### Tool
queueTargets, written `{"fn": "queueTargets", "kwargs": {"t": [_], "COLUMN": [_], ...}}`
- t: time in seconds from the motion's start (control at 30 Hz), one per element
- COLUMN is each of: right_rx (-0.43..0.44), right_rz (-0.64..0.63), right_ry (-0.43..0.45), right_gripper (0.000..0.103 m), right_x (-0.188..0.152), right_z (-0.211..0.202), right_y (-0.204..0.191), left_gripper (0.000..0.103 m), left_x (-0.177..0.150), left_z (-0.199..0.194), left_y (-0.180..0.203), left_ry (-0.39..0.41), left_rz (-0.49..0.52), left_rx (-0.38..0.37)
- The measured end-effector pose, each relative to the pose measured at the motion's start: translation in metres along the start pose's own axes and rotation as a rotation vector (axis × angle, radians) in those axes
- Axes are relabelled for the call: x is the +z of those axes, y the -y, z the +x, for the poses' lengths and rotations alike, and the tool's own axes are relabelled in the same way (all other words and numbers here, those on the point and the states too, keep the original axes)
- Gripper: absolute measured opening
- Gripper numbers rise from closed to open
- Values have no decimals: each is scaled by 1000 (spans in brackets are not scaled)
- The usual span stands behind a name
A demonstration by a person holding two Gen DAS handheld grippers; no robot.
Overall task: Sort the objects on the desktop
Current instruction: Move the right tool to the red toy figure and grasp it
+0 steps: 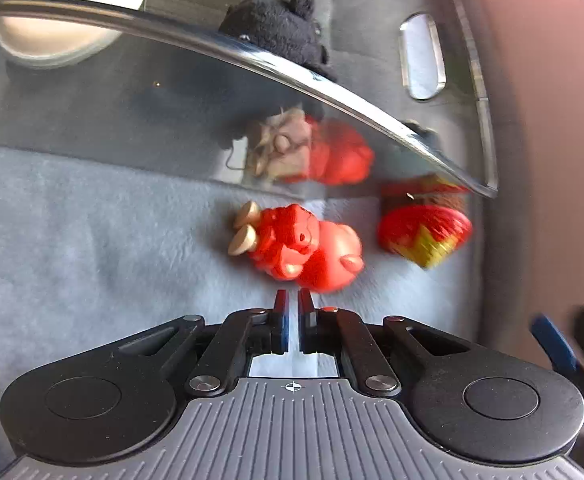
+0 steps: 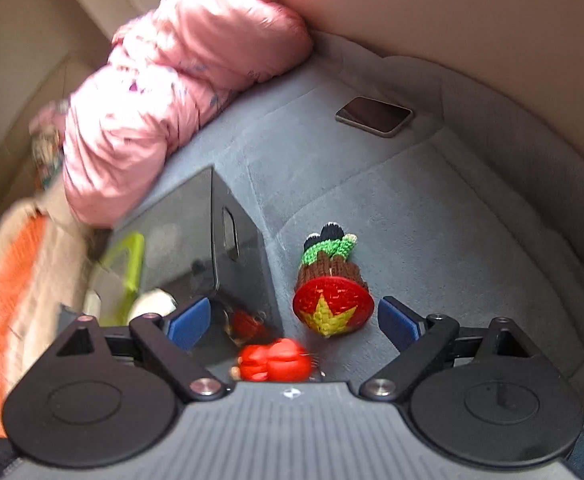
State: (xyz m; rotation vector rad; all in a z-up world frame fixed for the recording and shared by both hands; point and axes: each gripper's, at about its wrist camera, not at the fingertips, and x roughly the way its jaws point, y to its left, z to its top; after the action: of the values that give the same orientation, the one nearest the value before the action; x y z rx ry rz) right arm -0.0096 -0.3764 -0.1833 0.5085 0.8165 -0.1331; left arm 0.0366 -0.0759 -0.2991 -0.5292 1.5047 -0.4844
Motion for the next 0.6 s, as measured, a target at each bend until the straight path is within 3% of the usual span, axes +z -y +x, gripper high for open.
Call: {"fn": "queueTargets", "kwargs": {"t": [0.03,0.07,0.1,0.2,0.27,0.33,0.37,0.43,0.53,0.6], "right_rx": [-23,-49,-75,-139,-152,-132,-123,-144,-217,-249], "right_rz": [-65,-146,-244,-514,-660,-749,-781,-876,-1073,-1220], "right_ry": [-9,-27,-54,-137,-210,-320,-370,-413,-404,-397], "right_gripper": [92,92,92,91,74,63,60,60,62,68], "right_x": [-2,-4,-7,-20,-35,-48,-55,-69,-88,-100], "right_z": [3,8,15,38,59,86,100,124,152,167], "right_y": [-10,-21,-32,-62,-77,-91,-97,-112,-133,-142], "left_gripper": [30,67,96,98,98,99,99,99,99,102], "left_x": [-2,-3,-4,-2,0,-5,-7,-9,-19,-25], "left_z": [-12,-25,-40,-90,-119,-140,-147,-154,-167,-172], "left_y": [-6,-12,-18,-24,-17,-8,-8,-9,-10,-7], "left_ry": [-9,-16,-16,16,47,89,93,70,-24,-51], "left_rz": [-2,-6,-11,43,118,194,226,278,383,438], "left_rx": [-19,-29,-28,43,138,222,229,162,-104,-218]}}
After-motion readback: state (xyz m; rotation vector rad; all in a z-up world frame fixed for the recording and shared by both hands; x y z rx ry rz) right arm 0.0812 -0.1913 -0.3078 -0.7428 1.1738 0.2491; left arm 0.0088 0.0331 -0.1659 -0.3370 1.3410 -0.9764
